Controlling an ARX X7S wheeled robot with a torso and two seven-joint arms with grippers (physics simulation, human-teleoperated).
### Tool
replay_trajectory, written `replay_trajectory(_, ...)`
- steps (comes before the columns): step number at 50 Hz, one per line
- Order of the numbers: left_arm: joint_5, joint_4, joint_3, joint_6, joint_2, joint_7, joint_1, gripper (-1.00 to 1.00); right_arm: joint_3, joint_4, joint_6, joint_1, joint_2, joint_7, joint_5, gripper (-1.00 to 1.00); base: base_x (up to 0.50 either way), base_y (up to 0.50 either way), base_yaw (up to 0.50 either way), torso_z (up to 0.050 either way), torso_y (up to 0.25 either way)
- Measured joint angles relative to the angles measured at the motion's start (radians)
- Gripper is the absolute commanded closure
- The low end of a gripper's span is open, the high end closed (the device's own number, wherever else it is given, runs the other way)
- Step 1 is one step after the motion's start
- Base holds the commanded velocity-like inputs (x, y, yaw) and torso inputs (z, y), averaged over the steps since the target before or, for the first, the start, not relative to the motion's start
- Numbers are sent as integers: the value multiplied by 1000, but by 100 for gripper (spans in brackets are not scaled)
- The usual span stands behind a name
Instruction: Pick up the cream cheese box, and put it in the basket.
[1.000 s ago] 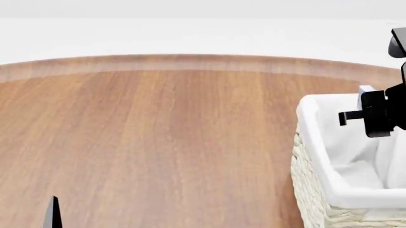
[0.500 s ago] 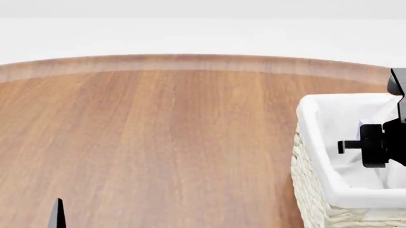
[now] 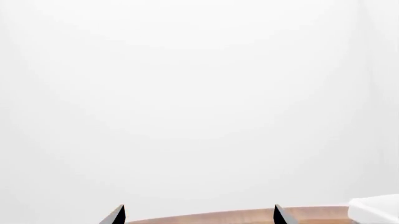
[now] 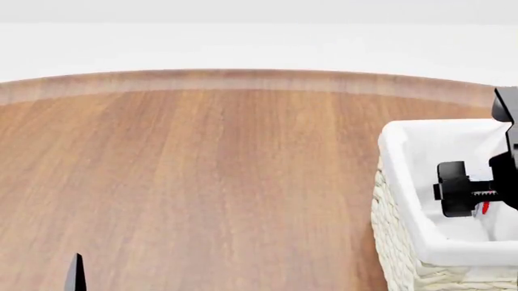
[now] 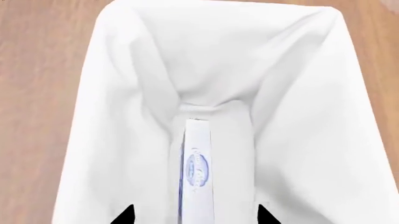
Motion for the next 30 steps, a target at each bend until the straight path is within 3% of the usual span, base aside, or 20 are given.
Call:
replay_trajectory(22,0,-7,5,8,-3,-4,-2,-100,84,-1,-22,-9,-5,-6,-109,-100,0,0,0,0,0)
replay_trajectory(30,0,-8,8,9,-4,-5,-3,-100,116,-2,-76,59,-13,47,-142,-100,0,0,0,0,0)
